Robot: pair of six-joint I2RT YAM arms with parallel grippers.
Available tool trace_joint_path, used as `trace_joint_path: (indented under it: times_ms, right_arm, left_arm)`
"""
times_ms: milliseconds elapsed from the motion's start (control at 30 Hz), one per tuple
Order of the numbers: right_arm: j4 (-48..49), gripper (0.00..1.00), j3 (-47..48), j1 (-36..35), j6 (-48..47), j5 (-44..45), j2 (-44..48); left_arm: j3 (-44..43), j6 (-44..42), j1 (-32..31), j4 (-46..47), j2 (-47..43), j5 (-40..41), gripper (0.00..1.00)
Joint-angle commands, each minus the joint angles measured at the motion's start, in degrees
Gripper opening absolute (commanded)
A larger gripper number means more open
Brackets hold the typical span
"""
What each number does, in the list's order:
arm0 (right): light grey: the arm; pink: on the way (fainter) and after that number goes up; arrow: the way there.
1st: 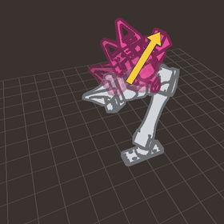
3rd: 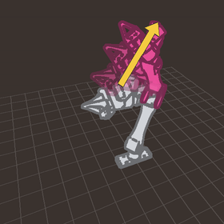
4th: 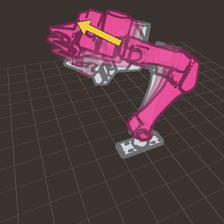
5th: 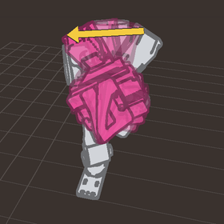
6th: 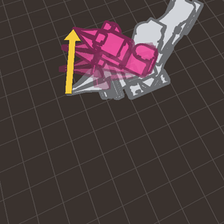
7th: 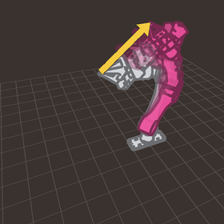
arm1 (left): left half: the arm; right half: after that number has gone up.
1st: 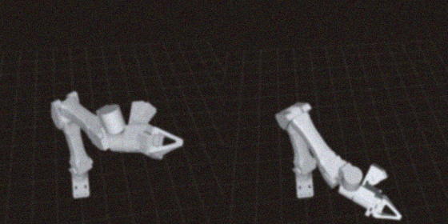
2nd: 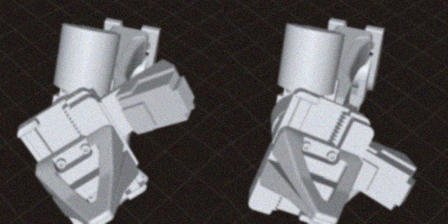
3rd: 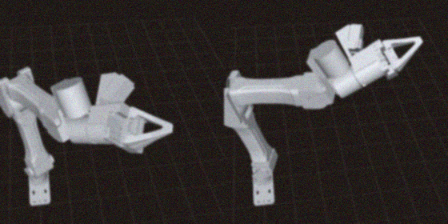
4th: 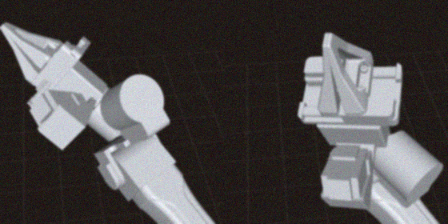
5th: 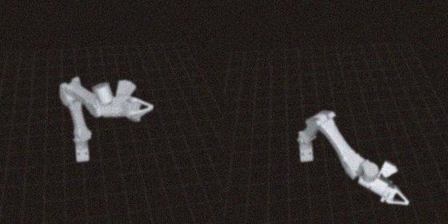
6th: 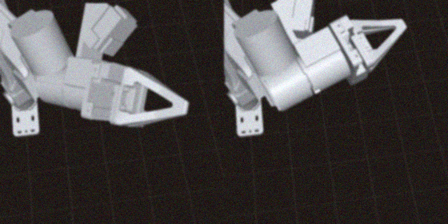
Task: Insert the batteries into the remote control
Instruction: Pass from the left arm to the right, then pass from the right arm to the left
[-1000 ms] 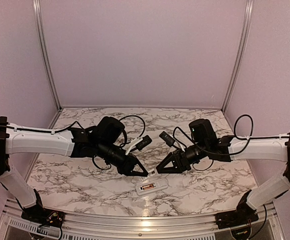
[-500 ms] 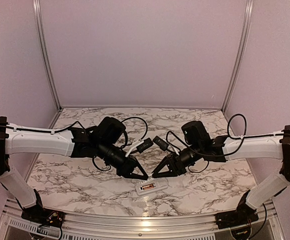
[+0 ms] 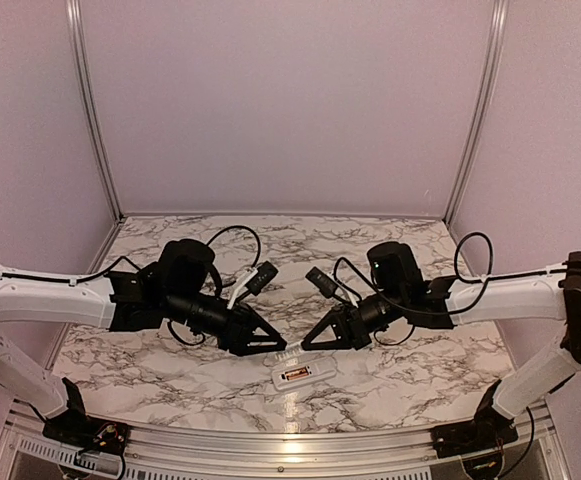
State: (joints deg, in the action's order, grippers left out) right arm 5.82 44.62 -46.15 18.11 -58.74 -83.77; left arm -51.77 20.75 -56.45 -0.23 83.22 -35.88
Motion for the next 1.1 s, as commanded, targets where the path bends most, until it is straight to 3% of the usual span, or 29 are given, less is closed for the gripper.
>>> trace_joint_path:
  times_ms: [0,200,300,433,633,767,900,1067]
  right_arm:
    - [14.18,0.00,-3.20,2.39,9.98,1.13,1.58]
    - [21.46,0.00,-3.70,3.26,15.58,-0.48,1.53]
    - [22.50,0.00,-3.67,3.33,17.12,-0.51,0.82]
    - [20.30,0.00,-3.16,3.80,19.03,0.26,-0.15]
    - [26.00,0.00,-5.42,4.13,26.17,-1.59,-1.07]
    - [29.64,0.00,-6.32,3.46,28.72,-3.55,-1.65]
    - [29.76,0.00,-5.90,2.66,28.75,-5.12,-1.79]
    - [30.26,0.00,-5.64,1.83,29.07,-6.44,-2.88]
  left_arm:
    - [10.75,12.79,0.77,22.77,-6.41,6.55,0.55]
    - [16.92,22.13,0.73,36.33,-5.46,8.80,0.55]
    - [17.78,23.46,0.46,40.02,-5.13,10.87,0.50]
    - [15.70,7.42,-2.00,24.12,-11.61,24.12,0.60]
    - [17.61,-17.98,-4.88,14.83,-21.83,32.93,0.79]
    - [17.73,-29.93,-8.61,12.28,-23.81,37.39,0.80]
    - [16.04,-35.45,-11.33,10.94,-21.22,37.50,0.77]
    - [11.23,-40.66,-15.07,7.36,-15.26,43.69,0.69]
